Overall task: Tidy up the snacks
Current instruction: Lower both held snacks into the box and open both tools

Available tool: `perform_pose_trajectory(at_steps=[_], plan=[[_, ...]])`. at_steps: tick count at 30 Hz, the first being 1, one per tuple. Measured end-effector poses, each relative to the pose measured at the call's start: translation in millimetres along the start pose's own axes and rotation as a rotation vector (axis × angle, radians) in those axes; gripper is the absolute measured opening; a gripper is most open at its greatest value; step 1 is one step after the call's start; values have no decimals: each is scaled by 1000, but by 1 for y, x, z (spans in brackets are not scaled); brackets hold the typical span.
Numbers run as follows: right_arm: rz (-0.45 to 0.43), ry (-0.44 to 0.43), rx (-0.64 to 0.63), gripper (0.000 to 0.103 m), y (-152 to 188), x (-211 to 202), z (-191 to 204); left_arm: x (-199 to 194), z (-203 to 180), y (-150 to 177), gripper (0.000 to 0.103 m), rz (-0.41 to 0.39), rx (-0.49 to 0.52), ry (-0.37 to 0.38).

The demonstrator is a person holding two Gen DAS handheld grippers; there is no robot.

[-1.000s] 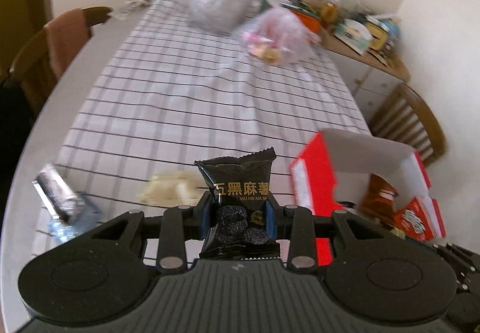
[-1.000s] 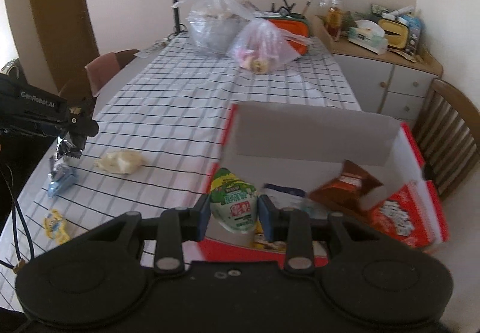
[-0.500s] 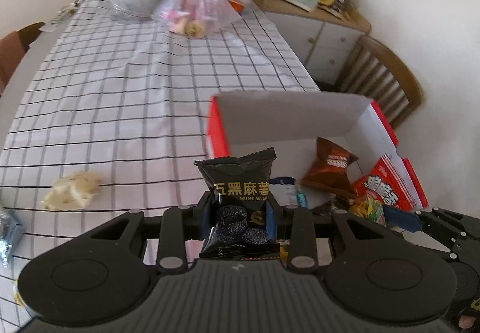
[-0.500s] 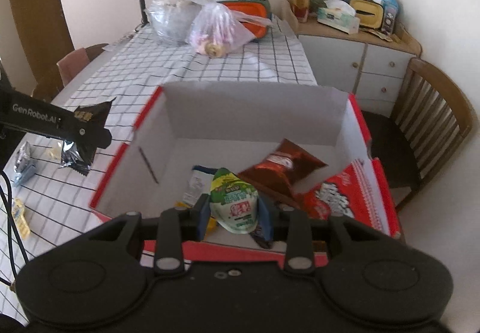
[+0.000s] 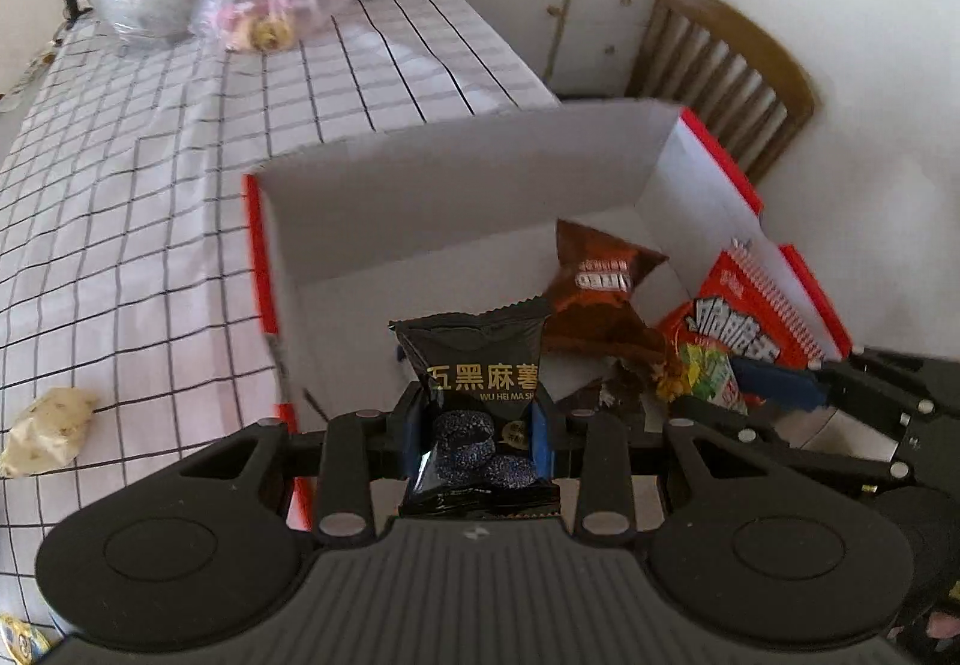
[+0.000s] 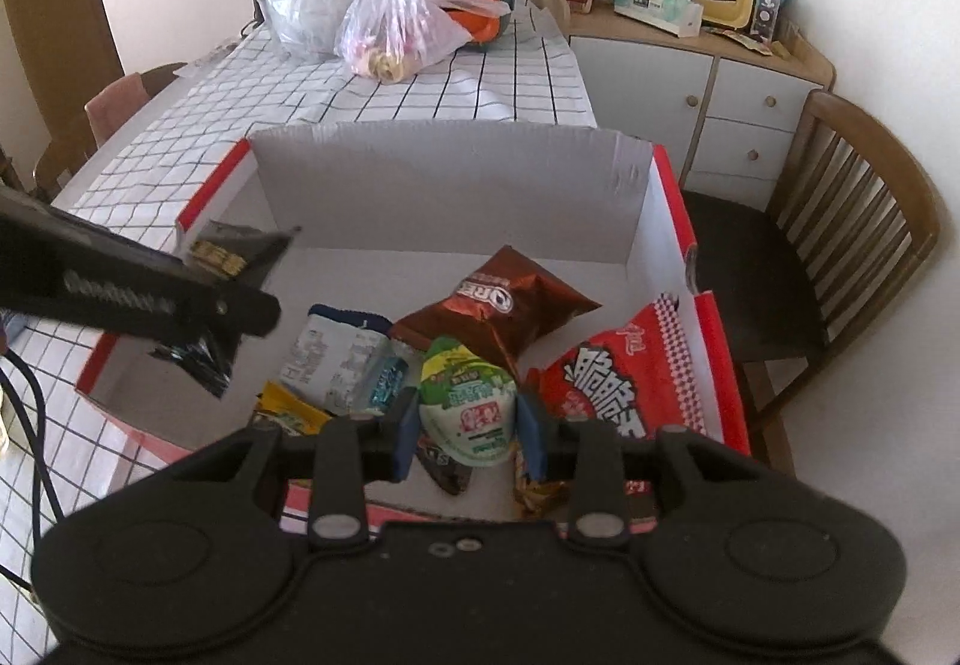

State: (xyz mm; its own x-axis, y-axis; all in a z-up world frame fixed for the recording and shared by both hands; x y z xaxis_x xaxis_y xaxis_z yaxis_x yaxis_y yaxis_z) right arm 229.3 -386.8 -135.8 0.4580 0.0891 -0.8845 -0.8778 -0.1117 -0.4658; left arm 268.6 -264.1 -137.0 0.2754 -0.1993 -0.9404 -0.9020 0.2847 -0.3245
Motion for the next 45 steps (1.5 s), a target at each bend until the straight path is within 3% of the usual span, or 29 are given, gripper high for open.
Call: perform_pose_trajectory(at_steps=[20, 30, 37, 39, 41, 45], plan=[[59, -4, -8, 34, -2, 21, -8, 51, -8, 6, 35, 116, 25, -75], [45, -17, -2, 37, 0, 13, -8, 43, -10, 12, 36, 80, 4, -61], [10, -37, -4, 46, 3, -4, -3, 24, -10, 18, 38, 35, 3, -45], [0, -43, -1, 47, 4, -10, -2, 18, -9, 19, 42, 16, 5, -42], [-11, -50, -2, 50, 4, -17, 0, 11, -6, 20, 60, -5, -2, -47], [-39, -57, -2, 59, 4, -29, 4, -3, 1, 23, 61, -37, -24, -32]])
Point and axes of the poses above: each gripper's, at about its wrist camera, not at the fingertips, and x roughly the way its jaws point, z to its left, y to its underside, the point moved 7 cm from there along x, roughly the way its jaws point, and after that the axes turned 11 degrees about z, right-handed, at the moved point
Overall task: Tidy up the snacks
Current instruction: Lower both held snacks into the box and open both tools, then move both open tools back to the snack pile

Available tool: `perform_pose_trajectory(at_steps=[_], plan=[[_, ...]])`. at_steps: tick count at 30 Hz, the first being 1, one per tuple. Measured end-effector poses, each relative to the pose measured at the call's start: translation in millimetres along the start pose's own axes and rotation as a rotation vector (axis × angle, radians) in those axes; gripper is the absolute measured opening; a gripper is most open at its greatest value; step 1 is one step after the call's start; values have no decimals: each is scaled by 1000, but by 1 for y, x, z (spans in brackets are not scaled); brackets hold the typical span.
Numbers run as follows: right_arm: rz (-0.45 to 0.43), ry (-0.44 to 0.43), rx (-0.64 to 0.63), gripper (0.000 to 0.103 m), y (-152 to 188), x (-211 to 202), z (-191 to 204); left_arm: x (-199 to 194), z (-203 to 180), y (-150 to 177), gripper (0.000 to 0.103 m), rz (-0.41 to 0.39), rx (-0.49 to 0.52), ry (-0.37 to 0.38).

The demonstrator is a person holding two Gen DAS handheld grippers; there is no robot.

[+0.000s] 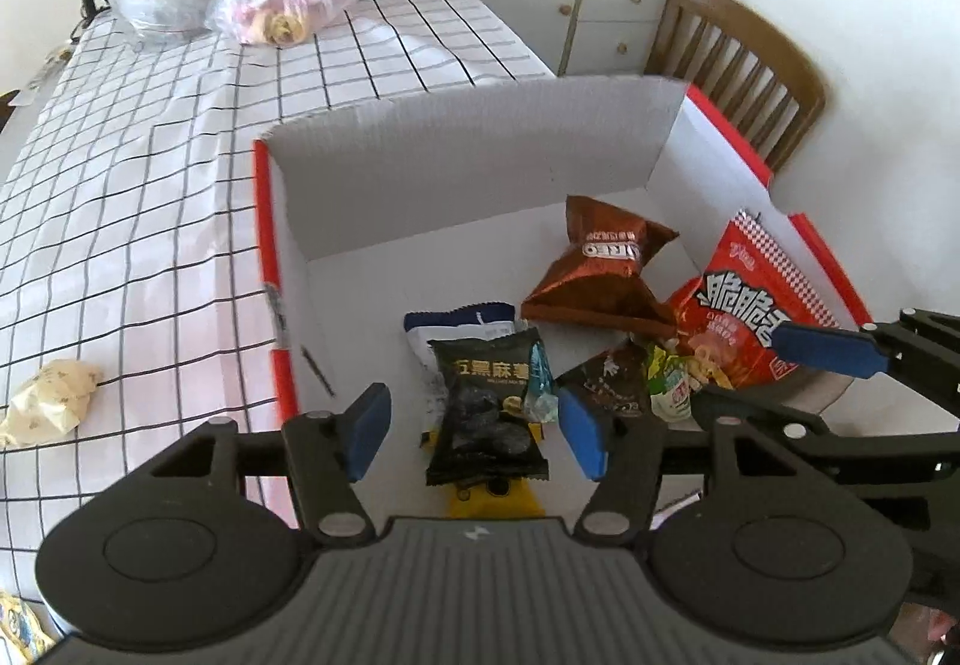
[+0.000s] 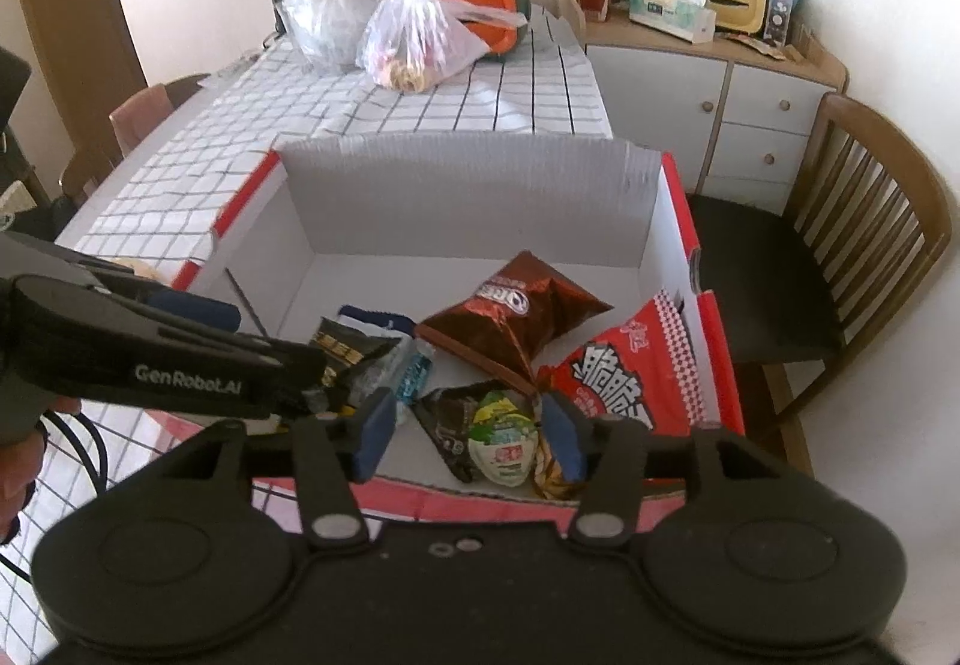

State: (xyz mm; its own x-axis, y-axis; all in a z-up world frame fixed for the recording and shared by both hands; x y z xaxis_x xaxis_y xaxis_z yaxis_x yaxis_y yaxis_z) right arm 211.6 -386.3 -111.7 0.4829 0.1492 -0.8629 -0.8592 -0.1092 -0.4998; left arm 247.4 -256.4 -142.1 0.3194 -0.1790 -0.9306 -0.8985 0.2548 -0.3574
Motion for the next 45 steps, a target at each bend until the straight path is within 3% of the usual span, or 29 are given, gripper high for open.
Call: perform_pose_trajectory(at_steps=[6, 10, 20, 29, 45], plan=[[-40, -7, -14, 68, 1, -20, 11, -25, 12, 6, 62, -56, -23, 14], [-67, -19, -28, 76, 1, -32, 22, -45, 21, 12, 69, -106, -37, 27], [-134, -47, -69, 96, -5, -50, 73, -88, 58, 30, 75, -224, -68, 54], [-152, -78, -107, 101, -14, -48, 143, -110, 122, 51, 75, -255, -103, 66], [-65, -142, -225, 101, -12, 1, 278, -115, 279, 95, 75, -209, -235, -34]])
Point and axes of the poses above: each gripper's, at about its wrist camera, not at the fingertips, and x roughly the way its jaws point, z to its left, y to its underside, the point moved 7 cm from there along x, roughly the way its jaws point, and after that the axes turned 11 degrees about z, right-handed, at the moved point
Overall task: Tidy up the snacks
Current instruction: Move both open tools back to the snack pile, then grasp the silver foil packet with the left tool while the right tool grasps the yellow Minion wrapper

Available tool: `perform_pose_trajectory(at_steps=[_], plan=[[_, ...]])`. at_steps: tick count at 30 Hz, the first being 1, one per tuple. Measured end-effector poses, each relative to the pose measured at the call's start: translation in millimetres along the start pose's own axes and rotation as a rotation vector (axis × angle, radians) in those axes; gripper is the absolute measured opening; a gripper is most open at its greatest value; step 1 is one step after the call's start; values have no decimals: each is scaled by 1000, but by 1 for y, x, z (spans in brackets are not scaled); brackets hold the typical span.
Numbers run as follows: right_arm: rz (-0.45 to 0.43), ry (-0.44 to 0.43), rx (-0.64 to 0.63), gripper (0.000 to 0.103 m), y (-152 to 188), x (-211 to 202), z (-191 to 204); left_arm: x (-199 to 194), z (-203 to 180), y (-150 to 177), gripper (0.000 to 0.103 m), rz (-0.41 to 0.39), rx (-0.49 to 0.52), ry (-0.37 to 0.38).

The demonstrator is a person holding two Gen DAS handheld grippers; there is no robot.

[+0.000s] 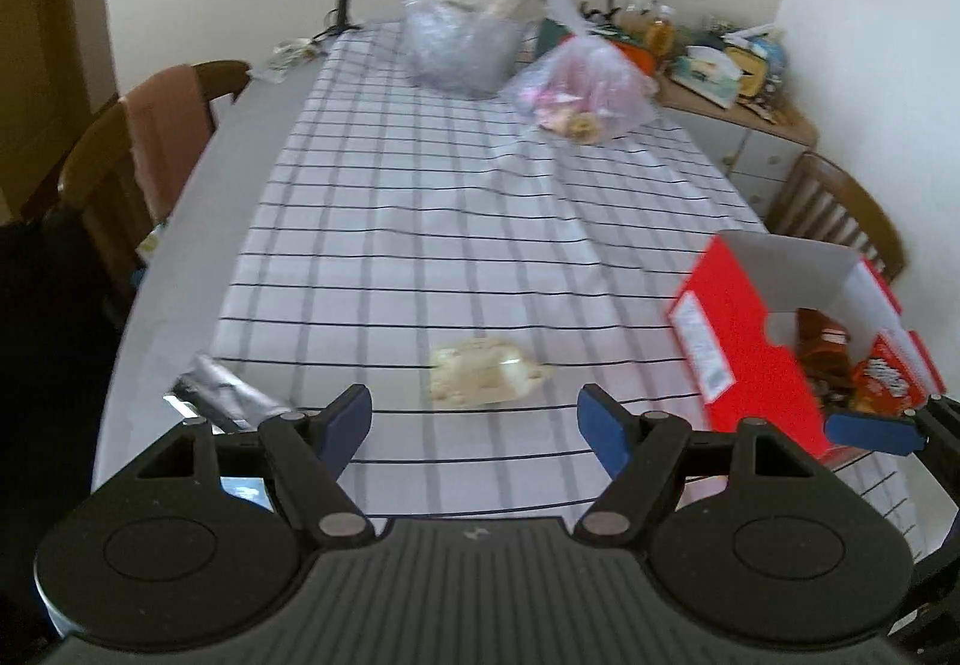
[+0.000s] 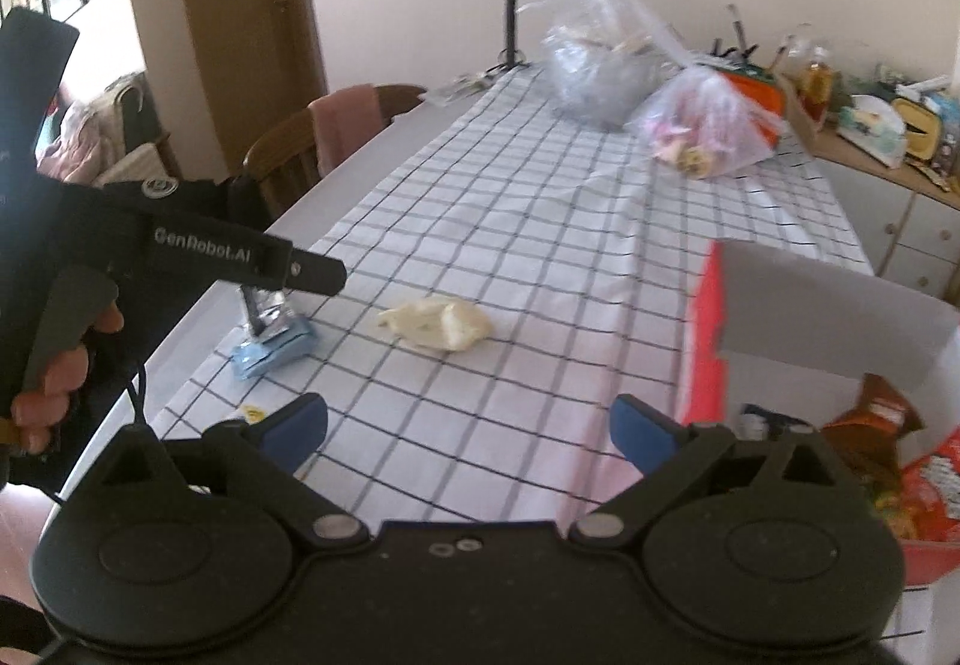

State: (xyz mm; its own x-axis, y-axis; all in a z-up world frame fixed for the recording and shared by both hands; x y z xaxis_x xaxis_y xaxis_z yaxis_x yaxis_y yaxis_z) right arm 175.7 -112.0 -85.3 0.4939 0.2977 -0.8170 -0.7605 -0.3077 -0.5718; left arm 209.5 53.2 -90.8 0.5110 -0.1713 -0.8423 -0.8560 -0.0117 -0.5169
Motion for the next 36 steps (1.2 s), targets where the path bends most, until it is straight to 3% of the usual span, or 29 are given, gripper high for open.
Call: perform_pose_trajectory(at_steps=[7, 19, 26, 36], plan=[[49, -34, -63, 100, -7, 30, 43, 9, 53, 3, 75, 24, -52, -40], [193, -112, -210, 97, -3, 96, 117, 51, 134, 4, 75, 140, -196, -106], [303, -147, -288, 86, 8, 130, 138, 74, 165, 1, 75, 226, -315, -88], [353, -135, -336, 74, 7, 150, 148, 106, 185, -10, 75, 345, -476, -84]])
Point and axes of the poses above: each gripper's, at about its wrist camera, not at the fingertips, and x roughly the way its jaws point, z to its left, y to its underside, the point moved 7 cm from there along x, roughly the way its jaws point, and after that the axes turned 11 degrees about z, right-handed, at the moved point
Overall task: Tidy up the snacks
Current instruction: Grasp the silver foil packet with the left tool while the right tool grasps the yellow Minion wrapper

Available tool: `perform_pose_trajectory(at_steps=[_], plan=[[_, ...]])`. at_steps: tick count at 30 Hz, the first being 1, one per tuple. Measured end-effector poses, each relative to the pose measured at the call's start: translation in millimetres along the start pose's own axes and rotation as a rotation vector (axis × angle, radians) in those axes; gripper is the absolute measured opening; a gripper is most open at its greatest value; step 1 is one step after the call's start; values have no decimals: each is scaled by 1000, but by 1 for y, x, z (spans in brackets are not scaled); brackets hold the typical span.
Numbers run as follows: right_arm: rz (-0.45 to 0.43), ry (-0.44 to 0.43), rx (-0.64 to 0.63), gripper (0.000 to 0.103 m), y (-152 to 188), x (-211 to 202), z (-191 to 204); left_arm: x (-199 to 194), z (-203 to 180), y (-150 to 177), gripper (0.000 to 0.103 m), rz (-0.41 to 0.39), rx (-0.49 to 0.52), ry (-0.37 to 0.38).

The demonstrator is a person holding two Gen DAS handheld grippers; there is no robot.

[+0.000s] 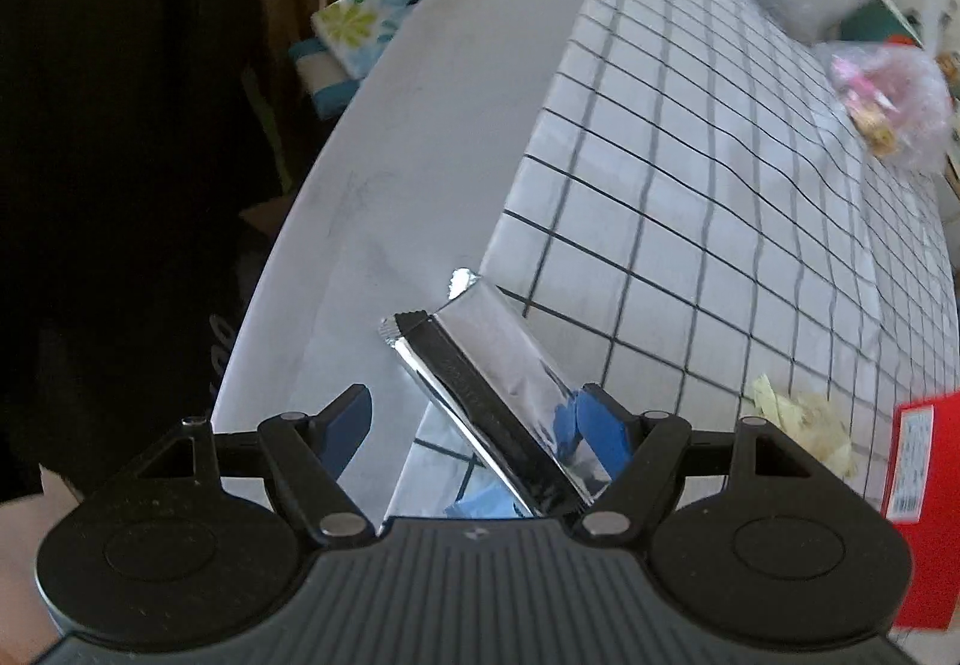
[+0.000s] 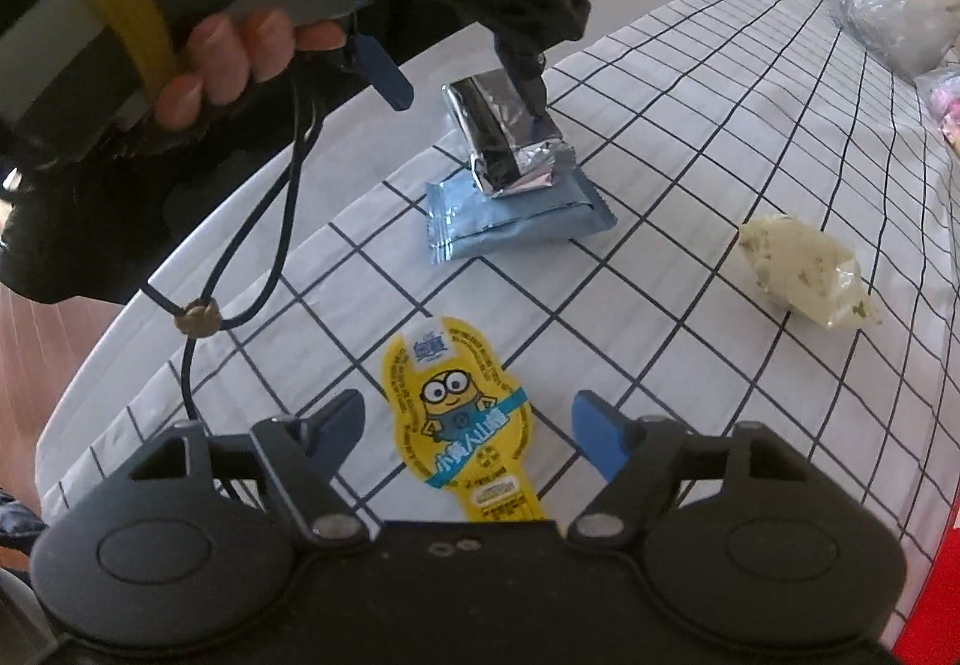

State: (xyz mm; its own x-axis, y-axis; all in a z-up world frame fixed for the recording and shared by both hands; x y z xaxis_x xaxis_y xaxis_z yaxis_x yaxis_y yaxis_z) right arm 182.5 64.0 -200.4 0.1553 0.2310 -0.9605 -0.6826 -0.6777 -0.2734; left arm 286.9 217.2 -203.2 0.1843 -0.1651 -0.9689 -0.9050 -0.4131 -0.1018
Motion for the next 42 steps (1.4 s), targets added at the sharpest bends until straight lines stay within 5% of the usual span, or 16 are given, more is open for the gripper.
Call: perform_pose_trajectory(at_steps=[6, 18, 25, 42], plan=[[26, 25, -42, 66, 1, 7, 8, 4, 5, -14, 75, 15, -86, 15], [20, 45, -33, 52, 4, 6, 8, 15, -3, -12, 74, 41, -50, 6], [10, 53, -4, 51, 9, 2, 6, 11, 0, -10, 47, 32, -41, 23], [-121, 70, 262, 51, 42, -59, -41, -26, 11, 30, 42, -26, 4, 89]])
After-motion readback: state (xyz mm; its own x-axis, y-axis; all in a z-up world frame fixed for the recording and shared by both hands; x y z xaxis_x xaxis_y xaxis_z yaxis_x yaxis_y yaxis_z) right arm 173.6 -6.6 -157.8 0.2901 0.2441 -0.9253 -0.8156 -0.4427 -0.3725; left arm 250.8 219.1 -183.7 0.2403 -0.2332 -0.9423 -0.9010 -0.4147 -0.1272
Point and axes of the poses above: each gripper's, at about its wrist camera, not at the fingertips, and x roughly the way its jaws point, z to its left, y to its underside, the point moved 7 cm from there along x, roughly the way its jaws point, and after that the axes turned 11 degrees about z, right-handed, at the moved point
